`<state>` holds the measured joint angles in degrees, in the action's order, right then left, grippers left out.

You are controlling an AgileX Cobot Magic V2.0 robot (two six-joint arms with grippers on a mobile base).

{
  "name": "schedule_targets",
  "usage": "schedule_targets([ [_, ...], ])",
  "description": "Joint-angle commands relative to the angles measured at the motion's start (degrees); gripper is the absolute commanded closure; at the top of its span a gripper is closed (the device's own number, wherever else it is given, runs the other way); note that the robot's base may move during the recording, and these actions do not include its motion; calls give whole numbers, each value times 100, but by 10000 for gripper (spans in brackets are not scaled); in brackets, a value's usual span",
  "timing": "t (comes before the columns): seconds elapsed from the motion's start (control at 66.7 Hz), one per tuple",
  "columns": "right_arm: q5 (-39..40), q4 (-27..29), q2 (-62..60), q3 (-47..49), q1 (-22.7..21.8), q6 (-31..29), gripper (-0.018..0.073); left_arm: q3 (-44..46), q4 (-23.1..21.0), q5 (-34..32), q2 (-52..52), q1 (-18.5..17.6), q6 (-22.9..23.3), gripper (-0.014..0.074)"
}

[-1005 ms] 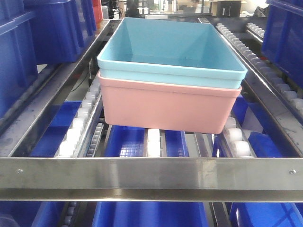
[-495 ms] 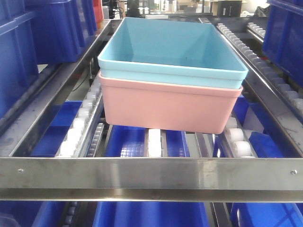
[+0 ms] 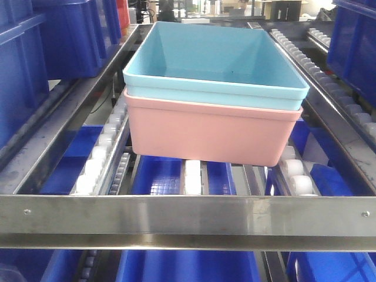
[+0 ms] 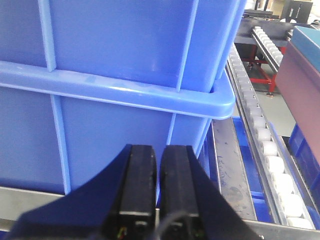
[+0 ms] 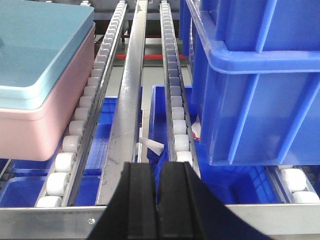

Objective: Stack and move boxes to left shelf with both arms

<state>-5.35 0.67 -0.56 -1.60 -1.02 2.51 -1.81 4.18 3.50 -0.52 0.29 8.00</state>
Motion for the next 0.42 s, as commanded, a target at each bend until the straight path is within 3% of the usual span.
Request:
schedule_targets([
  [0.0, 535, 1, -115, 94, -15, -30, 504, -164, 17, -466, -100, -7, -4, 586],
  [0.405, 535, 1, -115, 94, -15, -30, 504, -164, 17, -466, -100, -7, -4, 586],
])
